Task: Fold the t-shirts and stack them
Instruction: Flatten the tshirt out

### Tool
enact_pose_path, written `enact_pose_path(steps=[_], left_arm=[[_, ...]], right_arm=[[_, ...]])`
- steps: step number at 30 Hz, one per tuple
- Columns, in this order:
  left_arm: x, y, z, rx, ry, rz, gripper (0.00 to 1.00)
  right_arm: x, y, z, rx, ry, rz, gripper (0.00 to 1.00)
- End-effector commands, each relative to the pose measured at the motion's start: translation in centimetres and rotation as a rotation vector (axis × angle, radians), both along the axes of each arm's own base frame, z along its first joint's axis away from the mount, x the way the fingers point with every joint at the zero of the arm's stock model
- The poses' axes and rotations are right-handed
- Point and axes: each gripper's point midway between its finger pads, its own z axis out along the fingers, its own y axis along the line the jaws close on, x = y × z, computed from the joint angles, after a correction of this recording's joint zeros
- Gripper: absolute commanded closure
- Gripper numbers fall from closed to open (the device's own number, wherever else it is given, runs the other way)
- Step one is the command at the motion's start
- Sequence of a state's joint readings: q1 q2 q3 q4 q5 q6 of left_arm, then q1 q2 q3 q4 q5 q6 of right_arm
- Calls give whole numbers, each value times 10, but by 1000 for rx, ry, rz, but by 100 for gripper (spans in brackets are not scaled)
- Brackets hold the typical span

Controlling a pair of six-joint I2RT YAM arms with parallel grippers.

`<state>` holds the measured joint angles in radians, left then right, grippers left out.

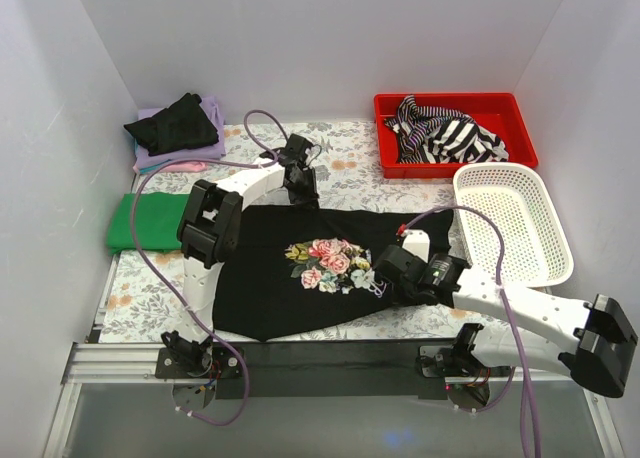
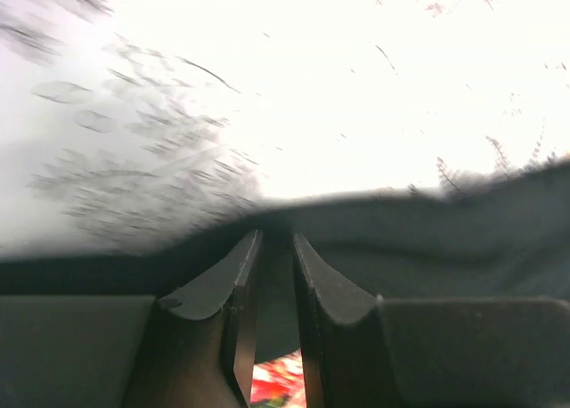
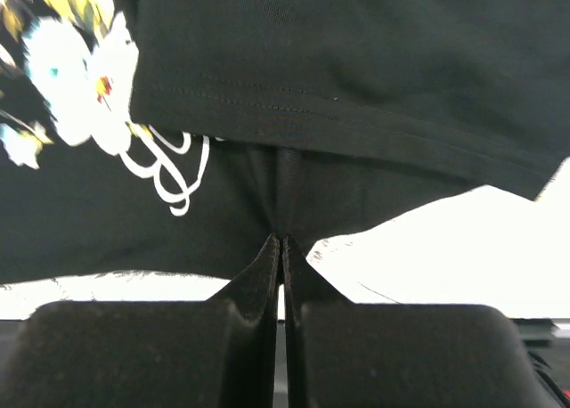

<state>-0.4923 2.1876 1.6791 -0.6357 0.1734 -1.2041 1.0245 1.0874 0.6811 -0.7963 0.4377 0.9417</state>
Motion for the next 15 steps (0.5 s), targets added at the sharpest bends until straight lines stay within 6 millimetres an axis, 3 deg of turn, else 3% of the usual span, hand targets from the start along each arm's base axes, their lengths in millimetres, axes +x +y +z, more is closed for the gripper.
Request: enact_pose_path(steps=[1, 2, 3, 4, 6, 10, 13, 15], left_arm=[[22, 26, 3, 37, -35, 45, 81], [23, 28, 3, 45, -39, 50, 81], [23, 30, 4, 48, -40, 49, 81], [20, 28, 4, 41, -31, 41, 81], [13, 23, 8, 3, -15, 13, 81], [-2, 9, 33, -82, -28, -27, 81], [2, 23, 53, -21, -83, 6, 81], [7, 50, 56, 106, -115, 50, 80]], right_arm=[[6, -21, 31, -51, -78, -57, 99], [9, -19, 36, -49, -91, -38, 99], [12, -14, 39, -42, -97, -15, 72], [14, -10, 44, -41, -101, 0, 58], [18, -11, 45, -83, -108, 17, 41], [33, -6, 64, -104, -171, 31, 28], [58, -9, 88, -149, -283, 10, 14], [87, -26, 99, -224, -349, -65, 5]])
